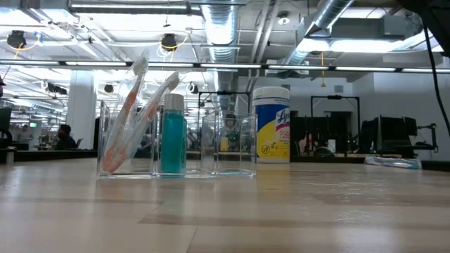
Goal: Pick & Place toothbrushing station
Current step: Put the left blue toothbrush into the transparent organizer
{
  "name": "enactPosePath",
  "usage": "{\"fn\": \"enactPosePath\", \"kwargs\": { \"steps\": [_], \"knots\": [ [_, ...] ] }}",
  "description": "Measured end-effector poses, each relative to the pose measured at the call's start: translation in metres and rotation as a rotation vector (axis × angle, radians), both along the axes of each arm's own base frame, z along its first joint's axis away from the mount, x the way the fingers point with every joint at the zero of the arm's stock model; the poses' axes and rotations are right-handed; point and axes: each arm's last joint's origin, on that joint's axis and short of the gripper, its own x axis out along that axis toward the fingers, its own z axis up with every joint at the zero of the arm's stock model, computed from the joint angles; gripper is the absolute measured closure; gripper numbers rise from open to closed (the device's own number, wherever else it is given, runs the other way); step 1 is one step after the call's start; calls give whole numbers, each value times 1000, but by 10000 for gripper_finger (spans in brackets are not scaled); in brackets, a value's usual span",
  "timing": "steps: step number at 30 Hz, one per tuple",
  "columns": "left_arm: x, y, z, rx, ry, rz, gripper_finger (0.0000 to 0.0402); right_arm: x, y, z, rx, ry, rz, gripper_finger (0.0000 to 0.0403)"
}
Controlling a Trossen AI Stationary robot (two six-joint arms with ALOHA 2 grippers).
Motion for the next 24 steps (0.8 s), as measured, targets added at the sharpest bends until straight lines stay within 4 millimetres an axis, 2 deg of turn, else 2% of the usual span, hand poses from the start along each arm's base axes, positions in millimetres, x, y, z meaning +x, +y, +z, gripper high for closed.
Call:
{"fn": "enactPosePath", "kwargs": {
  "steps": [4, 12, 18, 24],
  "knots": [
    [0, 0, 1, -1, -5, -1, 396, 0, -1, 0, -22, -10, -10, 392],
    [0, 0, 0, 48, -1, 10, 383, 0, -1, 0, -40, -17, -13, 397],
    [-8, 15, -2, 91, 28, 1, 307, -5, -12, 0, -39, -18, -37, 399],
    [-21, 39, -10, 95, 111, 27, 228, -19, -34, 4, -47, -27, -88, 399]
  ]
}}
